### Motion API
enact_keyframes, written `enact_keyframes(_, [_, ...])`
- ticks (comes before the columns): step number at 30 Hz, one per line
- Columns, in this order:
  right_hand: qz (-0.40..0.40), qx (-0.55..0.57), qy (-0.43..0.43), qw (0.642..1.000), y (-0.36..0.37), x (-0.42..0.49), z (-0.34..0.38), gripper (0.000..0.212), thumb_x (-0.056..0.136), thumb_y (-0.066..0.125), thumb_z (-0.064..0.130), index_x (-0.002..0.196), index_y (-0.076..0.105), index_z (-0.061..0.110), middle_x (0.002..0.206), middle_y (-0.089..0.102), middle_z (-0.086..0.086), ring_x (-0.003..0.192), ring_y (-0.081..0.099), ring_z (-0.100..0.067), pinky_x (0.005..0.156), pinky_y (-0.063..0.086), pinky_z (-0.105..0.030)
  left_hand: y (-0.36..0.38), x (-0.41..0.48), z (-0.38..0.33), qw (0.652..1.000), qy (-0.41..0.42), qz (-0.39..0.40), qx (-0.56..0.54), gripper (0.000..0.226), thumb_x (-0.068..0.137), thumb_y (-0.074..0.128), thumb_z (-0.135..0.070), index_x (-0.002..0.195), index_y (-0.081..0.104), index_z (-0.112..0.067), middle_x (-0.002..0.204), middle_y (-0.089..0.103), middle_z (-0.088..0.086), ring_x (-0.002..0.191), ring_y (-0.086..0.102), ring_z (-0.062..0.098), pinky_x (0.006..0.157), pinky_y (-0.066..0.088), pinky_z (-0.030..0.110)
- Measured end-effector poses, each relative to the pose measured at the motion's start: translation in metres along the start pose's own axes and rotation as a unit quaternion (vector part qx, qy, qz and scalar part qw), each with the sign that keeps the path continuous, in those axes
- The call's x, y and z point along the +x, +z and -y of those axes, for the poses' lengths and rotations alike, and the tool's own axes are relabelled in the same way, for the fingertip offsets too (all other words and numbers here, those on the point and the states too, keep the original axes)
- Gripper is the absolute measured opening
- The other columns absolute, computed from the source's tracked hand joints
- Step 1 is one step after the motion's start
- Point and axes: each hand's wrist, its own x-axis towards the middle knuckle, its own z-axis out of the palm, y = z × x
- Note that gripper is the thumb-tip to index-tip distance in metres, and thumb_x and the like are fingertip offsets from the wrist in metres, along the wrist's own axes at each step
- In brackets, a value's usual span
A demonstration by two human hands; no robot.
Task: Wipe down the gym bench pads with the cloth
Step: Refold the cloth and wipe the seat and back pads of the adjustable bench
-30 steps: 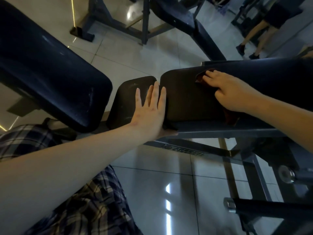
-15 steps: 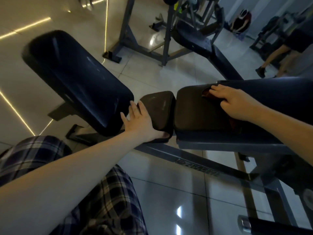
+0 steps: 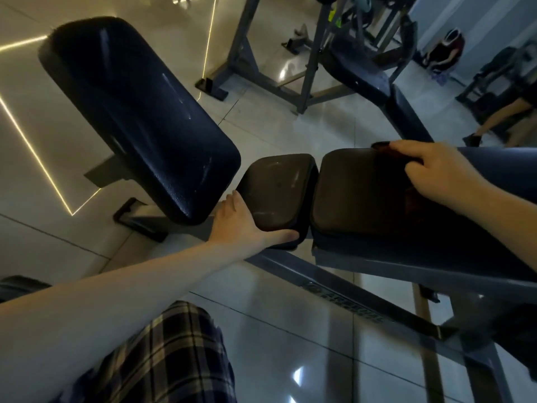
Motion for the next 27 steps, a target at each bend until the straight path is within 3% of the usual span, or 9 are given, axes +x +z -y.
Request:
enact_keyframes(2, [-0.025,0.027,0.014,0.999,0.012,0.015,0.01,0.049,0.099,0.039,0.004,0.143,0.046,0.024,0.132,0.056,-0.01,0.078,0.055,-0.01,0.072,0.046,-0.025,0.0,0.0,0.002,1.0,0.005,-0.011,0.004,0.159,0.031,0.054,-0.097,0.154,0.007,-0.007,0.157,0.02,0.01,0.145,0.022,0.029,0.118,0.027,0.046])
enact_keyframes(4, [-0.034,0.044,0.021,0.998,0.027,0.034,0.023,0.048,0.099,0.039,0.005,0.144,0.045,0.023,0.13,0.057,-0.013,0.081,0.058,-0.017,0.077,0.05,-0.031,-0.005,0.002,0.001,1.0,0.003,-0.002,0.019,0.16,0.03,0.054,-0.096,0.154,0.007,-0.006,0.156,0.022,0.012,0.144,0.024,0.03,0.118,0.028,0.045])
enact_keyframes(8, [0.024,0.02,-0.049,0.998,0.07,0.059,0.067,0.049,0.099,0.041,0.005,0.145,0.044,0.022,0.128,0.058,-0.011,0.086,0.056,-0.01,0.07,0.043,-0.02,-0.015,0.002,-0.003,0.997,0.01,0.044,0.064,0.162,0.032,0.045,-0.097,0.155,-0.01,-0.008,0.159,0.013,0.019,0.146,0.017,0.036,0.12,0.022,0.048])
enact_keyframes(10, [0.104,-0.037,-0.1,0.989,0.094,0.065,0.087,0.052,0.098,0.04,0.005,0.146,0.043,0.023,0.145,0.047,-0.008,0.119,0.052,-0.018,0.091,0.044,-0.026,-0.013,0.002,-0.003,0.996,0.009,0.05,0.076,0.157,0.04,0.047,-0.097,0.154,-0.019,-0.011,0.16,0.01,0.021,0.147,0.014,0.038,0.119,0.02,0.05])
enact_keyframes(11, [0.148,-0.084,-0.118,0.978,0.104,0.068,0.093,0.053,0.098,0.039,0.005,0.148,0.04,0.023,0.154,0.037,-0.006,0.135,0.04,-0.021,0.108,0.035,-0.031,-0.012,0.004,-0.004,0.995,0.009,0.048,0.085,0.155,0.045,0.051,-0.097,0.153,-0.021,-0.012,0.159,0.011,0.022,0.147,0.015,0.039,0.119,0.02,0.052])
enact_keyframes(13, [0.205,-0.163,-0.145,0.954,0.118,0.075,0.099,0.054,0.1,0.038,0.009,0.151,0.033,0.023,0.161,0.022,-0.002,0.147,0.021,-0.022,0.119,0.014,-0.033,-0.013,0.009,-0.005,0.993,0.004,0.05,0.109,0.155,0.049,0.056,-0.095,0.152,-0.023,-0.012,0.158,0.014,0.023,0.145,0.017,0.041,0.119,0.018,0.054])
enact_keyframes(18, [0.19,-0.216,-0.129,0.949,0.131,0.1,0.104,0.049,0.104,0.037,0.013,0.152,0.03,0.018,0.158,0.028,-0.006,0.143,0.027,-0.028,0.115,0.021,-0.036,-0.015,0.011,-0.011,0.987,-0.001,0.073,0.141,0.153,0.053,0.054,-0.095,0.15,-0.028,-0.009,0.16,0.006,0.025,0.148,0.009,0.042,0.119,-0.003,0.059])
enact_keyframes(27, [0.159,-0.228,-0.073,0.958,0.154,0.126,0.125,0.046,0.098,0.039,0.003,0.144,0.043,0.01,0.143,0.045,-0.019,0.126,0.044,-0.037,0.103,0.038,-0.04,-0.016,0.003,-0.011,0.983,0.013,0.095,0.158,0.142,0.06,0.041,-0.098,0.154,-0.019,-0.009,0.161,-0.013,0.026,0.149,-0.013,0.041,0.116,-0.012,0.062])
